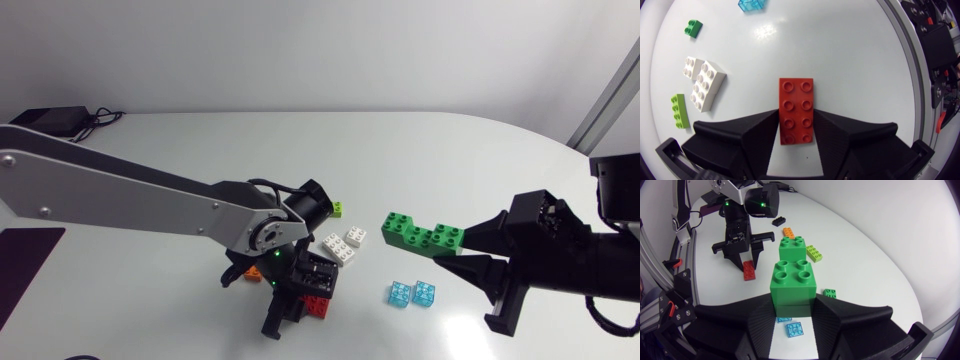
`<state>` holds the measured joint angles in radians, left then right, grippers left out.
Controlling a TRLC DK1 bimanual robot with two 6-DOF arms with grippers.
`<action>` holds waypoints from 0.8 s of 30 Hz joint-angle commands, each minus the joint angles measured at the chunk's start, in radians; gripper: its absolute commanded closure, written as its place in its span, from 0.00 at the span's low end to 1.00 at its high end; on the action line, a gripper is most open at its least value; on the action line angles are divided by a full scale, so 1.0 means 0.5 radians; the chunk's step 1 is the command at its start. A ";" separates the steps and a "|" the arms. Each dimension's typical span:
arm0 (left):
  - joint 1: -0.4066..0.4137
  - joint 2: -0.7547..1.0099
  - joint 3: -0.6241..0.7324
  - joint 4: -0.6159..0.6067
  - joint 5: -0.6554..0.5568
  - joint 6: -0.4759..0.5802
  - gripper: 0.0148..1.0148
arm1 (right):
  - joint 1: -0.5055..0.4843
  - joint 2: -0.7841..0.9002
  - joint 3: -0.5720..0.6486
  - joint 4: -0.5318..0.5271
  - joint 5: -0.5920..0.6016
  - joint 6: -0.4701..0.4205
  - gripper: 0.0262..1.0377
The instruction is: Separate the duplo bricks
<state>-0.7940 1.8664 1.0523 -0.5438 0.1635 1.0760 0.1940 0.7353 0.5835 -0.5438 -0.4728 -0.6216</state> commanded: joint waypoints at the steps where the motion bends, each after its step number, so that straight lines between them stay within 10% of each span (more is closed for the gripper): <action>1: 0.002 0.072 -0.061 0.014 -0.032 -0.035 0.43 | -0.011 -0.007 -0.023 -0.014 -0.024 -0.018 0.73; 8: 0.008 -0.140 -0.061 -0.029 -0.035 -0.032 0.13 | 0.002 -0.007 -0.010 -0.020 -0.024 -0.012 0.73; 24: 0.085 -0.603 0.356 -0.440 0.149 0.094 0.11 | 0.284 -0.038 -0.038 -0.069 -0.039 0.065 0.72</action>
<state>-0.7536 1.5723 1.2041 -0.7425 0.2245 1.0920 0.3172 0.7250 0.5831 -0.5694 -0.4881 -0.6098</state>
